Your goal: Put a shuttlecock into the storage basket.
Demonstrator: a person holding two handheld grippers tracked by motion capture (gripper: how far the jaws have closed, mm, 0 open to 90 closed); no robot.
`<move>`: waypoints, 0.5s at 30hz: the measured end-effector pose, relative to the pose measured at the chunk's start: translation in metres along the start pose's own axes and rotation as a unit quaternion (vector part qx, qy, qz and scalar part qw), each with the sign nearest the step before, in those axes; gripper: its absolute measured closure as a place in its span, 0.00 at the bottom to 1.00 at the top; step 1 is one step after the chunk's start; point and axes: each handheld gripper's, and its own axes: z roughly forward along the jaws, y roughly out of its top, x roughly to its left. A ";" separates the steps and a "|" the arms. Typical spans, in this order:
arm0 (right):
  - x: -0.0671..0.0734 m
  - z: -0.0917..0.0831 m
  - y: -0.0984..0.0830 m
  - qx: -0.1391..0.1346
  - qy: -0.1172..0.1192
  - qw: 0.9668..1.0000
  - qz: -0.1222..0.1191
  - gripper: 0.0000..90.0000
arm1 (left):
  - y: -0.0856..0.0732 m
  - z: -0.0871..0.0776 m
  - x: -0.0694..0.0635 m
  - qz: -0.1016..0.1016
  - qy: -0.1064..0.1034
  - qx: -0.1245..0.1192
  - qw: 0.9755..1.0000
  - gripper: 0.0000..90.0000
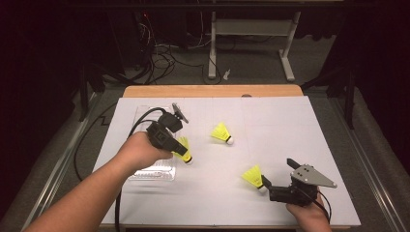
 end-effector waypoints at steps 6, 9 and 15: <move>0.000 0.001 -0.001 0.002 0.001 1.000 0.002 0.00 | -0.005 -0.012 0.009 -0.013 0.010 -0.009 1.000 0.98; -0.001 0.001 -0.001 0.001 0.001 1.000 0.001 0.00 | -0.007 -0.019 0.014 -0.019 0.013 -0.012 1.000 0.98; -0.001 0.001 -0.001 0.002 0.000 1.000 0.001 0.00 | -0.012 -0.033 0.024 -0.033 0.028 -0.025 0.999 0.98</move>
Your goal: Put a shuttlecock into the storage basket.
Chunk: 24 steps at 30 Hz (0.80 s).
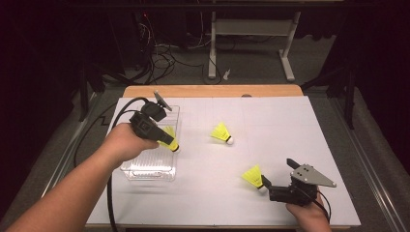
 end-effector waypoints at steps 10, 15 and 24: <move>0.000 -0.001 0.000 -0.001 0.000 1.000 0.000 0.00 | -0.010 -0.012 0.026 -0.037 0.023 -0.010 0.999 0.98; 0.000 0.000 0.000 0.000 0.000 1.000 -0.001 0.00 | -0.015 -0.014 0.037 -0.050 0.030 -0.008 0.998 0.98; 0.000 0.000 0.000 0.000 0.000 1.000 -0.001 0.00 | -0.029 -0.019 0.058 -0.078 0.041 -0.003 0.996 0.98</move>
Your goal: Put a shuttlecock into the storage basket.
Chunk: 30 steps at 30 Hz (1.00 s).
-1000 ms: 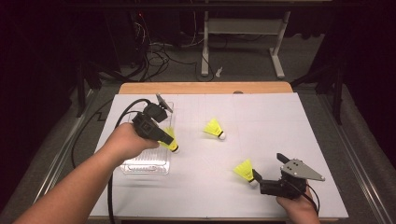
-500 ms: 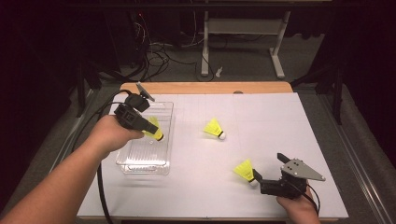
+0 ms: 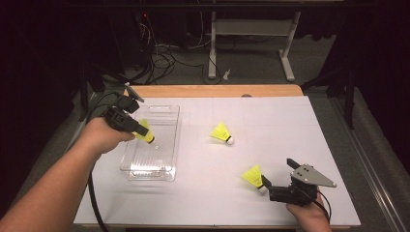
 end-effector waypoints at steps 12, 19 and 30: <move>0.001 0.001 0.000 0.003 0.001 1.000 -0.001 0.00 | -0.010 0.000 0.020 -0.024 0.012 0.000 1.000 0.98; 0.001 0.001 -0.001 0.003 0.001 1.000 0.000 0.00 | -0.004 0.005 0.016 -0.018 0.013 0.006 1.000 0.98; 0.000 0.000 -0.001 0.002 0.001 1.000 0.000 0.00 | 0.017 0.016 0.005 -0.013 0.015 0.006 1.000 0.98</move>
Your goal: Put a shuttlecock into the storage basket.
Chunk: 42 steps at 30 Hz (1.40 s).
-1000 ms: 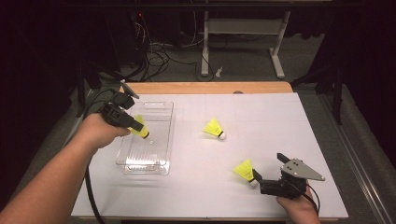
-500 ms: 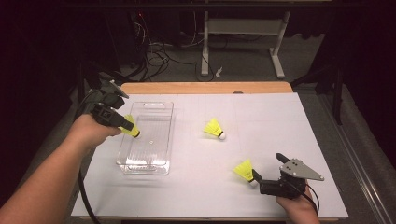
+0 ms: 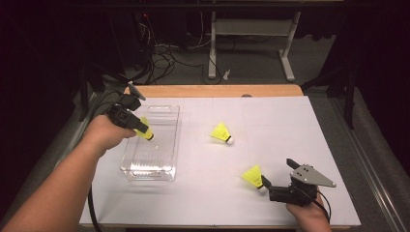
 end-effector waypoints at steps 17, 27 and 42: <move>0.000 -0.002 0.000 -0.002 0.001 1.000 0.002 0.00 | 0.023 0.035 -0.015 0.010 -0.003 0.016 1.000 0.98; -0.001 -0.002 0.000 -0.002 0.002 1.000 0.002 0.00 | 0.031 0.051 -0.016 0.015 -0.010 0.025 1.000 0.98; -0.001 -0.002 0.000 -0.003 0.002 1.000 0.004 0.00 | 0.037 0.071 -0.021 0.022 -0.009 0.046 0.999 0.98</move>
